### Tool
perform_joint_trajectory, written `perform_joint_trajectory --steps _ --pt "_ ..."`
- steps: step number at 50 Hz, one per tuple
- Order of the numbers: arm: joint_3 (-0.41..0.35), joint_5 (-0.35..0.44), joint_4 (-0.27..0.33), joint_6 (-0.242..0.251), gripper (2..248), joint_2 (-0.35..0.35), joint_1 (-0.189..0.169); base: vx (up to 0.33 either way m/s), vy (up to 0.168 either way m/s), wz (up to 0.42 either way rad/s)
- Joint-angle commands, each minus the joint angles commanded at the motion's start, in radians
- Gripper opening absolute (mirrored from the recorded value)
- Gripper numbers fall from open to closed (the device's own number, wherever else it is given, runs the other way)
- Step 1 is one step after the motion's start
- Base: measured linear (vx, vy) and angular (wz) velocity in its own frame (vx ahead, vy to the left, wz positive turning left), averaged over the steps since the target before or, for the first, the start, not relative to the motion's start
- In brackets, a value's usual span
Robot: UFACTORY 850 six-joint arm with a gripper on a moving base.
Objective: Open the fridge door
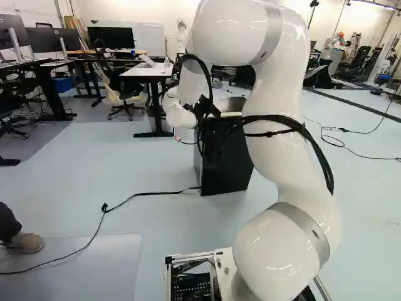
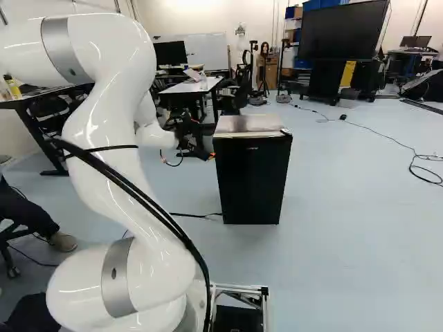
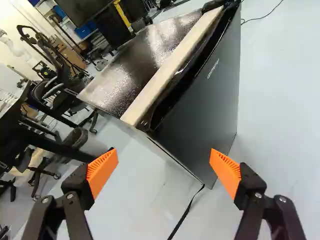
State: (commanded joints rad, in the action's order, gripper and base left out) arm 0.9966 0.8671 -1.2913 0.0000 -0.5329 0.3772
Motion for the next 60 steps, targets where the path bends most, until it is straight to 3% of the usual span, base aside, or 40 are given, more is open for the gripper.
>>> perform_joint_trajectory --steps 60 --pt "0.070 0.000 0.000 0.000 247 -0.048 -0.079 0.000 0.000 0.000"
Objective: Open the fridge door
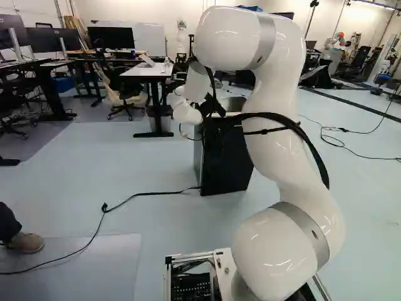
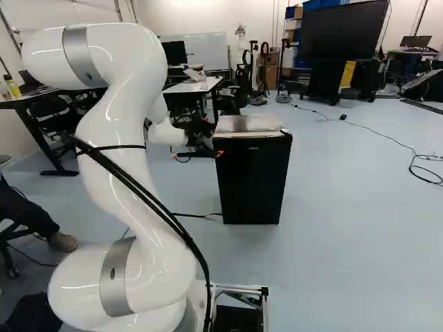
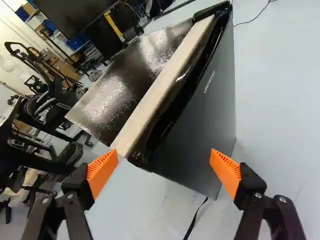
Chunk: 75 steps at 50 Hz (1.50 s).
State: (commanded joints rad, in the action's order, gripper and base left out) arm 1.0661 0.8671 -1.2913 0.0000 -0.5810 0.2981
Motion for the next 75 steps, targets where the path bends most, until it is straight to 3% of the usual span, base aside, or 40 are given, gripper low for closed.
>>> perform_joint_trajectory --steps 40,75 --pt "0.001 -0.071 0.000 0.000 247 -0.001 -0.010 0.000 0.000 0.000" --pt "0.001 -0.075 0.000 0.000 247 -0.001 -0.011 0.000 0.000 0.000"
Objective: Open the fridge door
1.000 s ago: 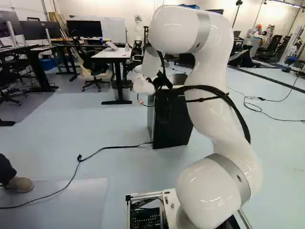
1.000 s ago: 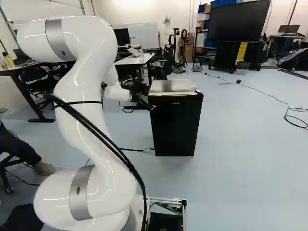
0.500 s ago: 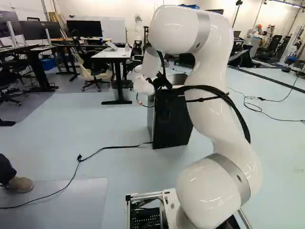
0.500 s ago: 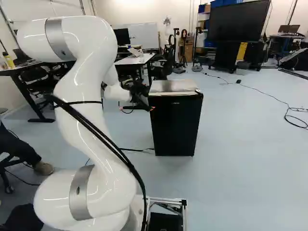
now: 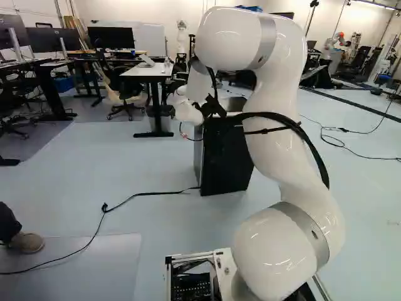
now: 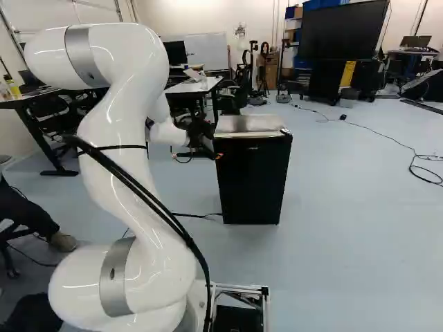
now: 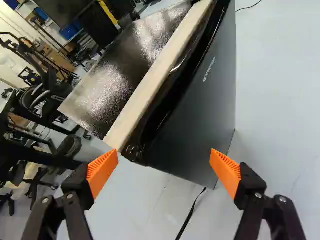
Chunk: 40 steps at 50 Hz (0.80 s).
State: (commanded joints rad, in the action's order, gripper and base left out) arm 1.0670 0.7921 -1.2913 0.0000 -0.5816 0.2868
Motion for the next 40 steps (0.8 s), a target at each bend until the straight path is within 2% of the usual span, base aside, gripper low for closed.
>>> perform_joint_trajectory --steps 27,40 --pt "-0.004 -0.007 -0.008 0.000 247 0.003 -0.010 0.000 0.000 0.000" --pt "-0.055 -0.015 -0.017 0.000 247 0.038 -0.010 0.000 0.000 0.000"
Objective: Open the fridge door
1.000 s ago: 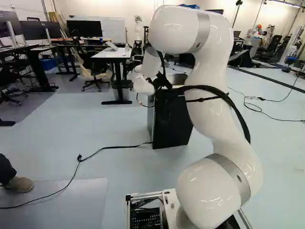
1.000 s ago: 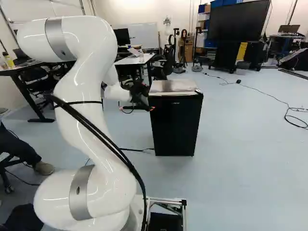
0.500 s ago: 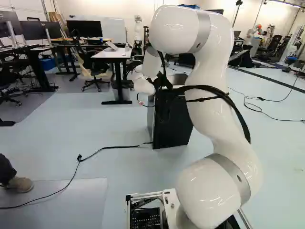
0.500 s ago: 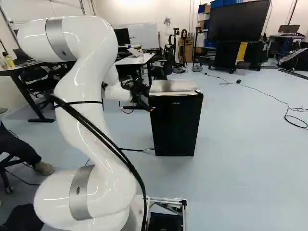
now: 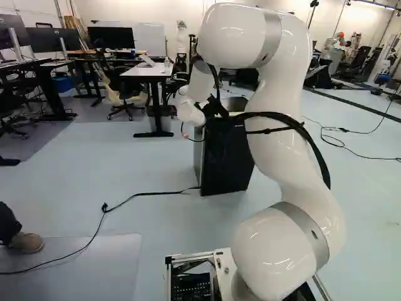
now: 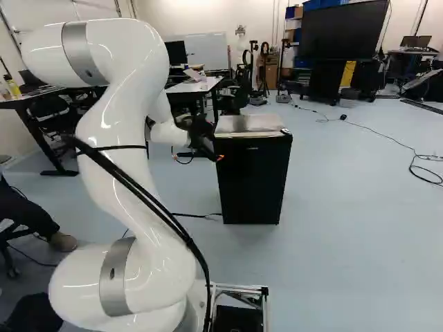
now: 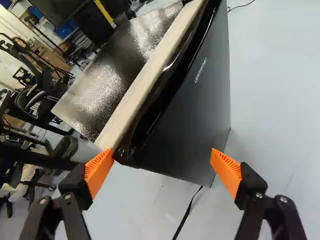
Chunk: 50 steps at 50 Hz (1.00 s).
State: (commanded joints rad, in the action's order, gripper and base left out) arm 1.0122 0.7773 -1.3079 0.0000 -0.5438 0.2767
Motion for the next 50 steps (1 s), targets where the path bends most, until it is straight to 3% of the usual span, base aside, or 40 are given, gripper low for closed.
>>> perform_joint_trajectory --steps 25,50 --pt "-0.139 -0.014 -0.023 0.000 247 0.098 0.003 0.000 0.000 0.000" --pt "-0.274 -0.014 -0.090 0.000 247 0.196 0.000 0.000 0.000 0.000"
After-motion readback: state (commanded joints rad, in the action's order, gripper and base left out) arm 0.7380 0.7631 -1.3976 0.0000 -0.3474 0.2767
